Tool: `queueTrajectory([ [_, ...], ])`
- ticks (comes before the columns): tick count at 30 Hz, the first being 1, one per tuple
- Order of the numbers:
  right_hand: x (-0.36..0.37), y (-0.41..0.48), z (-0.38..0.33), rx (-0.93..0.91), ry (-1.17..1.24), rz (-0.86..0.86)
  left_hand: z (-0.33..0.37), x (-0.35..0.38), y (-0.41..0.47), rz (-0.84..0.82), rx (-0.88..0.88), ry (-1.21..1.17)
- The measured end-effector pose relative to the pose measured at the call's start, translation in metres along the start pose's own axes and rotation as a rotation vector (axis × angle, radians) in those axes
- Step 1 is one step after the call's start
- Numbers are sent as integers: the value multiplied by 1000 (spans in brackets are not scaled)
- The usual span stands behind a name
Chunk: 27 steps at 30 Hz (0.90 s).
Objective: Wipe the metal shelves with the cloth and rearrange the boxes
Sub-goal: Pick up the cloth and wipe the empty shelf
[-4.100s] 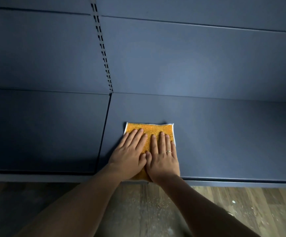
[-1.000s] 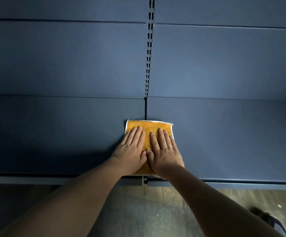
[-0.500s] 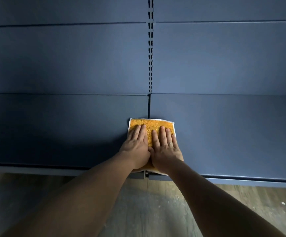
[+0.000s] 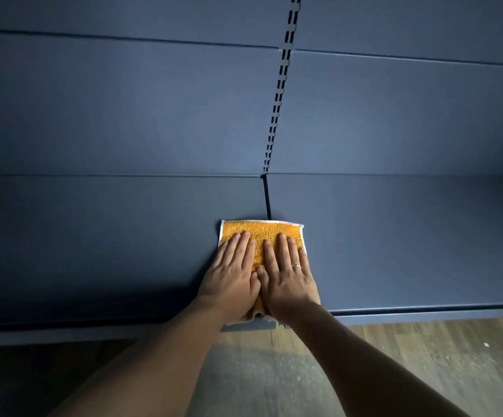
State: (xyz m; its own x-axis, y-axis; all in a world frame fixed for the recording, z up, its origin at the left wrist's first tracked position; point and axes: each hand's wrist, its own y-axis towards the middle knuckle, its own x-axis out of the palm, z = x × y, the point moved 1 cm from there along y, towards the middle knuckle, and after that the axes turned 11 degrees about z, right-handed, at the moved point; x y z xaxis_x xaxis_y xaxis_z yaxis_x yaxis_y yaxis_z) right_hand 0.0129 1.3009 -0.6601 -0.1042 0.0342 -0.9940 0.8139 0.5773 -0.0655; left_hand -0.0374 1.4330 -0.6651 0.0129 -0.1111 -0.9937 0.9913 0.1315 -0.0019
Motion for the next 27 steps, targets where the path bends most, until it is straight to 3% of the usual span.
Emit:
queueTrajectory([
  [7,9,-2,-50,-33,6,52,-47,-10,-26,-16,6,2],
  [27,24,50,-46,-28,32,152,-69,-7,13,109,-28,-48],
])
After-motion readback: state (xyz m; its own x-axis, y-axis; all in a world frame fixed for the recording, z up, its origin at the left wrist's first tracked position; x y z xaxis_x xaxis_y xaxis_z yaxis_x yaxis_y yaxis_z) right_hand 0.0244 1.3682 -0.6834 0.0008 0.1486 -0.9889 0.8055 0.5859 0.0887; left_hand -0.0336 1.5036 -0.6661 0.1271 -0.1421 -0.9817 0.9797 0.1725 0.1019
